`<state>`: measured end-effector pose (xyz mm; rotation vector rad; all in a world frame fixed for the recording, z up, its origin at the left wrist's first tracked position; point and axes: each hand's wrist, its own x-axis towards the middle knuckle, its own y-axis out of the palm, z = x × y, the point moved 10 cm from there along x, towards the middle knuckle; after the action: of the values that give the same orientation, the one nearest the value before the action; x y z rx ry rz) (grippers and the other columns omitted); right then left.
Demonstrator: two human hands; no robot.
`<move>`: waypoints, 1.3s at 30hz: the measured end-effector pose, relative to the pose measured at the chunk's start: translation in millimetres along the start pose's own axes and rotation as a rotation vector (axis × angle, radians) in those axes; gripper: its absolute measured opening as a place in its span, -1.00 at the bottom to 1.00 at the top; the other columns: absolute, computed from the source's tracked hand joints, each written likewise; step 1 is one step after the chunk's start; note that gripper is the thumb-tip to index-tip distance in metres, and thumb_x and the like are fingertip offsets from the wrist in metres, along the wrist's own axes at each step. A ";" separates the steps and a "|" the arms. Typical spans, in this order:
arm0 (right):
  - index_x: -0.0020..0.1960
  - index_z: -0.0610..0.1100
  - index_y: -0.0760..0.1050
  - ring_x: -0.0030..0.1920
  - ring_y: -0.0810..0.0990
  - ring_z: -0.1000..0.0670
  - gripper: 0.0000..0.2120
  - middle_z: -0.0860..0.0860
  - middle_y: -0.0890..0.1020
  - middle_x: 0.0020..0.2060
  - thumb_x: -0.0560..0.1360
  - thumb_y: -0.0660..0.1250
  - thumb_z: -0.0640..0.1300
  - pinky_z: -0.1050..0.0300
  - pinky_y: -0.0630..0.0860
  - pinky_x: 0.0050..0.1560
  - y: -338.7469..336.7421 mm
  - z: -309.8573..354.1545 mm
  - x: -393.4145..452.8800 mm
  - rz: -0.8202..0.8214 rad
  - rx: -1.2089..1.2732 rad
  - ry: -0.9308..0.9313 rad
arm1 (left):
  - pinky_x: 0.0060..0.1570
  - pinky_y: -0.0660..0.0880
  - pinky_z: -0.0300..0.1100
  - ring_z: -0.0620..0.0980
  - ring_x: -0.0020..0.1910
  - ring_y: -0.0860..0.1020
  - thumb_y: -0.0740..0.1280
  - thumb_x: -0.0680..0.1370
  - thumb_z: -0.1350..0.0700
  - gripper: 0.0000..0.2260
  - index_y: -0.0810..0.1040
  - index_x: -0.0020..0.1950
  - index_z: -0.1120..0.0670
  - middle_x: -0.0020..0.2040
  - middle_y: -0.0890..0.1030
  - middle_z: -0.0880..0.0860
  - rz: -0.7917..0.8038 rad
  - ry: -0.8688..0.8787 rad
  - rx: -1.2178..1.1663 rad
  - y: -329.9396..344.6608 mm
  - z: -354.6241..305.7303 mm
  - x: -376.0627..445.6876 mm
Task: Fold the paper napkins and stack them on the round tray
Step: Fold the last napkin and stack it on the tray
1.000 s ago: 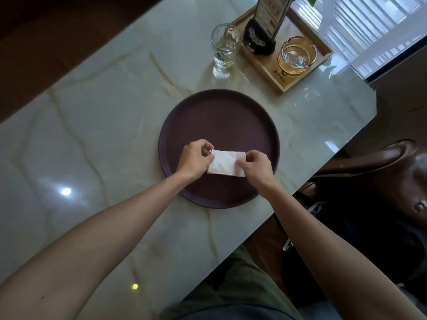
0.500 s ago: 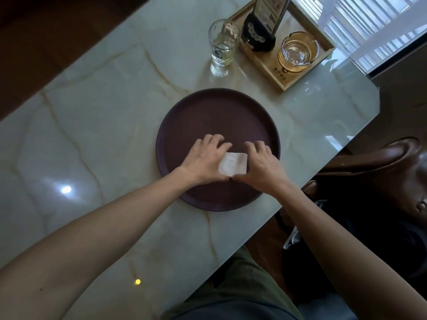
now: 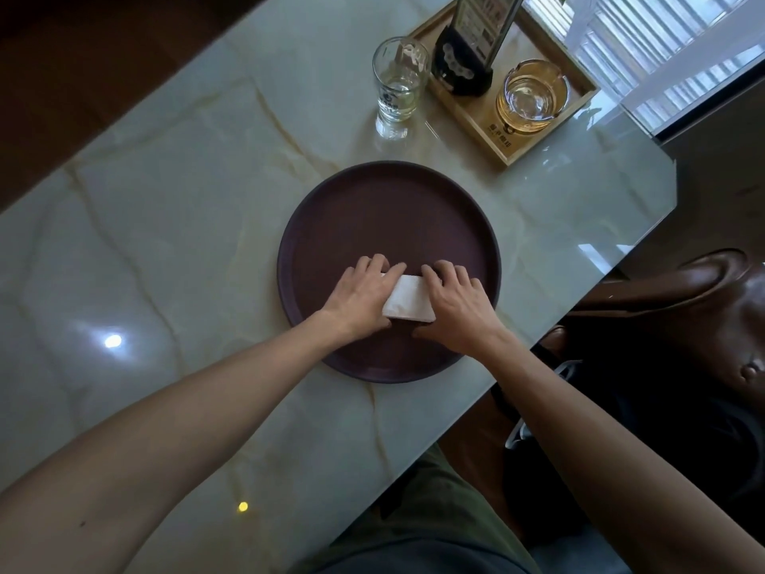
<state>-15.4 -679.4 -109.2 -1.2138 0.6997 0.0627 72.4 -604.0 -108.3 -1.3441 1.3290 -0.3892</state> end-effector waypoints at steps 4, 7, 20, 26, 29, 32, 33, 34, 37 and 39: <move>0.57 -0.15 0.17 0.43 0.34 -0.16 -0.09 -0.11 0.35 0.43 0.38 0.45 0.19 -0.08 0.41 0.35 -5.7 -27.7 -12.3 -0.025 0.383 0.199 | 0.37 0.33 0.01 0.22 0.37 0.31 0.60 0.30 -0.03 0.03 0.10 0.61 0.15 0.40 0.30 0.18 -0.065 -0.258 -0.261 -3.9 25.9 -17.2; 0.01 -0.12 0.44 -0.06 0.52 -0.08 -0.76 -0.06 0.51 -0.02 0.39 0.28 -0.03 0.15 0.41 -0.22 7.5 -49.7 -21.9 -0.040 0.693 0.430 | 0.44 0.28 -0.02 0.23 0.47 0.27 0.58 0.31 0.05 -0.05 0.16 0.57 0.20 0.44 0.28 0.20 0.025 -0.508 -0.619 15.1 41.5 -34.6; -0.04 -0.19 0.49 -0.06 0.58 -0.19 -0.81 -0.12 0.60 -0.03 0.46 0.22 -0.09 0.06 0.40 -0.12 22.0 -20.2 -20.6 -0.027 0.711 0.475 | 0.21 0.46 -0.10 0.09 0.30 0.37 0.34 0.26 0.03 -0.45 0.51 0.26 0.07 0.16 0.50 0.14 0.107 -0.465 -0.781 27.1 25.2 -38.5; -0.09 -0.18 0.50 -0.12 0.55 -0.15 -0.83 -0.11 0.59 -0.06 0.54 0.21 -0.10 0.05 0.38 -0.15 16.1 -27.9 -24.7 -0.109 0.655 0.484 | 0.20 0.51 0.00 0.16 0.16 0.55 0.41 0.48 0.02 -0.74 0.55 0.07 0.15 0.14 0.48 0.16 -0.004 -0.513 -0.699 19.8 37.4 -39.7; -0.17 -0.20 0.46 -0.14 0.53 -0.15 -0.82 -0.12 0.58 -0.09 0.53 0.20 -0.11 0.05 0.36 -0.17 14.4 -27.9 -23.3 -0.111 0.636 0.471 | 0.21 0.48 -0.03 0.20 0.17 0.53 0.36 0.53 0.04 -0.73 0.59 0.15 0.16 0.15 0.51 0.20 -0.004 -0.491 -0.662 20.7 33.6 -38.8; -0.17 -0.22 0.45 -0.14 0.53 -0.16 -0.81 -0.12 0.56 -0.10 0.52 0.20 -0.12 0.03 0.37 -0.17 12.9 -25.0 -23.5 -0.097 0.631 0.468 | 0.22 0.48 0.02 0.24 0.18 0.49 0.29 0.51 0.03 -0.68 0.55 0.19 0.16 0.12 0.50 0.23 0.064 -0.438 -0.638 22.0 19.6 -38.3; -0.18 -0.22 0.44 -0.15 0.52 -0.16 -0.81 -0.13 0.56 -0.09 0.52 0.20 -0.12 0.04 0.36 -0.17 13.7 -25.6 -22.9 -0.102 0.628 0.467 | 0.21 0.48 0.04 0.24 0.18 0.48 0.26 0.48 -0.01 -0.65 0.54 0.17 0.16 0.11 0.50 0.23 0.078 -0.429 -0.631 23.6 17.5 -37.4; -0.19 -0.22 0.43 -0.15 0.52 -0.16 -0.82 -0.14 0.56 -0.09 0.51 0.20 -0.12 0.04 0.35 -0.17 13.3 -25.7 -23.5 -0.097 0.630 0.474 | 0.20 0.49 0.05 0.24 0.18 0.47 0.22 0.44 -0.06 -0.60 0.52 0.16 0.16 0.10 0.51 0.22 0.107 -0.433 -0.613 23.2 16.2 -38.4; -0.15 -0.20 0.43 -0.11 0.52 -0.16 -0.84 -0.15 0.56 -0.04 0.51 0.20 -0.11 0.04 0.36 -0.15 7.6 -26.0 -25.8 -0.126 0.577 0.460 | 0.21 0.48 0.07 0.23 0.21 0.45 0.18 0.40 -0.13 -0.53 0.49 0.17 0.14 0.12 0.53 0.19 0.141 -0.417 -0.580 29.5 18.9 -35.2; -0.05 -0.22 0.45 -0.03 0.53 -0.20 -0.84 -0.16 0.55 0.00 0.53 0.20 -0.12 -0.01 0.42 -0.12 -6.1 -20.3 -29.7 -0.186 0.464 0.418 | 0.25 0.46 0.11 0.24 0.24 0.45 0.27 0.47 -0.08 -0.59 0.47 0.19 0.16 0.15 0.49 0.21 0.123 -0.385 -0.534 21.4 17.1 -37.7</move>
<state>-45.8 -690.0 -92.0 -0.8408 0.8991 -0.4969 65.4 -558.3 -114.1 -1.6583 1.2191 0.3245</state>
